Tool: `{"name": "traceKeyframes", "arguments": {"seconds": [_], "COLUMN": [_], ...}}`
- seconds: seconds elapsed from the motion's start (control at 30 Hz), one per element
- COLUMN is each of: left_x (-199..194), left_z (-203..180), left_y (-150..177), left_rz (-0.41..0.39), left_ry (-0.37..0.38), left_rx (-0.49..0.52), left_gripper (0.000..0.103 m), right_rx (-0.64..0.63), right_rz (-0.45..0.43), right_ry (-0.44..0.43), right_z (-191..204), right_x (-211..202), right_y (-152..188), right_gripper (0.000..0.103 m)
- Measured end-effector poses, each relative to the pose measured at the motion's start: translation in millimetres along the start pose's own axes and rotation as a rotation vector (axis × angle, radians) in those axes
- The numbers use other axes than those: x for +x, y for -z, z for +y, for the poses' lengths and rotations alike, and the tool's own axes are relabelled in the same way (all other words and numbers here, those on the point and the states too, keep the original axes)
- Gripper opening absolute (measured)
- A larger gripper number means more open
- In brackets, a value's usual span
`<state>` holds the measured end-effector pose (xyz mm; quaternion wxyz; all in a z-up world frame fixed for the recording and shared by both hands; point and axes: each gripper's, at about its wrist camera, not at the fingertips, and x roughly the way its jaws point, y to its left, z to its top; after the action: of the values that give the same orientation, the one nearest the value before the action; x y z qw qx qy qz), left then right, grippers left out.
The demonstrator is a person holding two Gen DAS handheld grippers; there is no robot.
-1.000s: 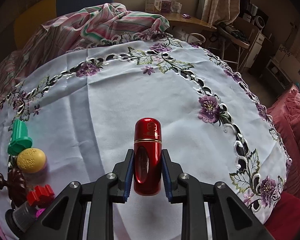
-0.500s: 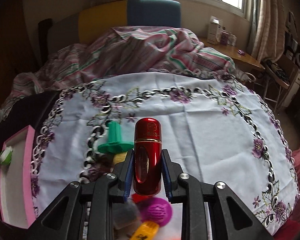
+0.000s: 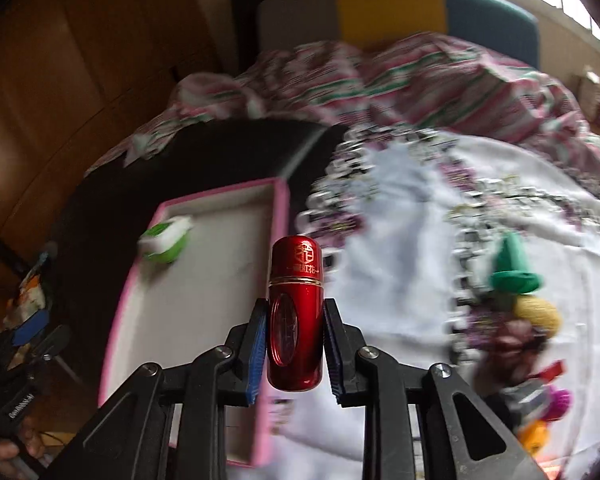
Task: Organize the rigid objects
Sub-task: 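Carry the red cylinder into the tray and release it with the right tool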
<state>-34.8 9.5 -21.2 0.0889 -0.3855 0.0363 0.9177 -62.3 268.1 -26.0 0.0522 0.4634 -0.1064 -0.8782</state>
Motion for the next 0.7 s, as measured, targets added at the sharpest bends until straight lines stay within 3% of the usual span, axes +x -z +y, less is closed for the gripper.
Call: {"name": "traceKeyframes", "arguments": {"seconds": [0.23,0.43,0.7], "left_x": [-2,-8,-26], "left_z": [20,46,82], "left_y": [1,0,-7], "left_rz": [-0.004,-0.028,-0.102], "left_ry": [-0.016,0.005,-0.006], "left_rx": [-0.054,-0.15,-0.307], "left_gripper": [0.063,0.063,0.063], "right_rx": [-0.024,-0.027,-0.043], "right_rz": [0.116,0.182,0.174], "right_ry": [-0.082,-0.063,-0.097], "right_z": [69,104,118], "right_x": [64,103,112], "right_y": [-1,-1,11], "right_gripper": [0.025,0.025,0.033]}}
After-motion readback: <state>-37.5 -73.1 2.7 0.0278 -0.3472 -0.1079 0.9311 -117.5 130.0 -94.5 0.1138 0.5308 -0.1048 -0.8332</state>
